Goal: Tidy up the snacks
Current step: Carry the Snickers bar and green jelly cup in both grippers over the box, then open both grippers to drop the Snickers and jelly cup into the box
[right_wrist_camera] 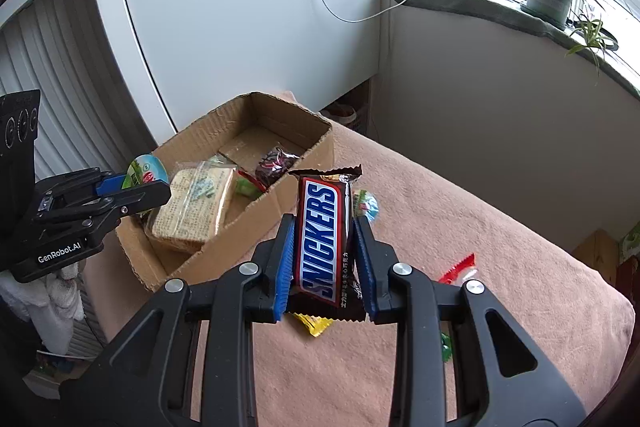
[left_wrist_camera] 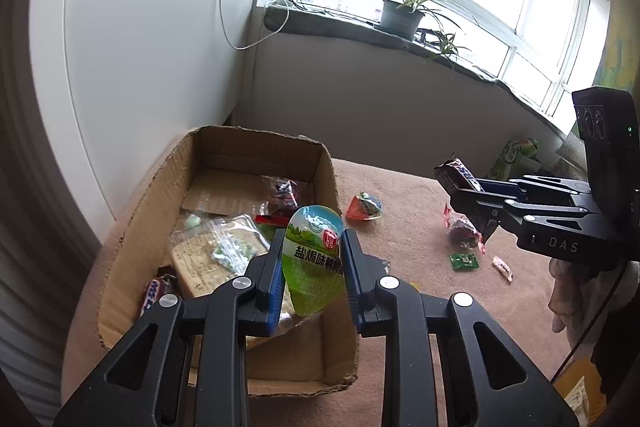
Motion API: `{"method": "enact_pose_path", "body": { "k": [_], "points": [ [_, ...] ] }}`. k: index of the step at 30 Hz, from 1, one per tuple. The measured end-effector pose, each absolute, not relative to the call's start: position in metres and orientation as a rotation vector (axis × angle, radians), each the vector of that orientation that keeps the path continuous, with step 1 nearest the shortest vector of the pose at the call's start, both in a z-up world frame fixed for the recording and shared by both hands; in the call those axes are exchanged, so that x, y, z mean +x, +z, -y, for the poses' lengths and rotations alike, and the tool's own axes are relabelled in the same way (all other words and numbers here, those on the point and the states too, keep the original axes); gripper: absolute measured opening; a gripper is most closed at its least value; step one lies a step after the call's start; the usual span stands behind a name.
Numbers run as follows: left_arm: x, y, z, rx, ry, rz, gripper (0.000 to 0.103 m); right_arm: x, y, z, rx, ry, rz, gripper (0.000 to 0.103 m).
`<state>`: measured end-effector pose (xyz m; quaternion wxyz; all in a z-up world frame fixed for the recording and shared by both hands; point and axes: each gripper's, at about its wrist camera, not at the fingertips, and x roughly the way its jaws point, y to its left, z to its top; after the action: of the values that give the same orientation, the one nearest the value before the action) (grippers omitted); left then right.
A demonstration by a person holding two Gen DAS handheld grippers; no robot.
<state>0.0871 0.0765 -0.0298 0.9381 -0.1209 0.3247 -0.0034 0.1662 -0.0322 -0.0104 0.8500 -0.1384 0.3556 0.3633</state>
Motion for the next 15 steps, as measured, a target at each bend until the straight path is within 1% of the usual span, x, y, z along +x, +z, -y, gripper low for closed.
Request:
{"method": "enact_pose_path", "body": {
  "k": [6,15],
  "points": [
    [0.099,-0.025,-0.104,-0.247,0.043,-0.659,0.025,0.17,-0.01,-0.007,-0.319,0.815,-0.743,0.03],
    [0.114,-0.03,-0.121,-0.237,0.075,-0.682,0.025,0.189,-0.021,-0.044,-0.319,0.855,-0.775,0.03]
  ]
}}
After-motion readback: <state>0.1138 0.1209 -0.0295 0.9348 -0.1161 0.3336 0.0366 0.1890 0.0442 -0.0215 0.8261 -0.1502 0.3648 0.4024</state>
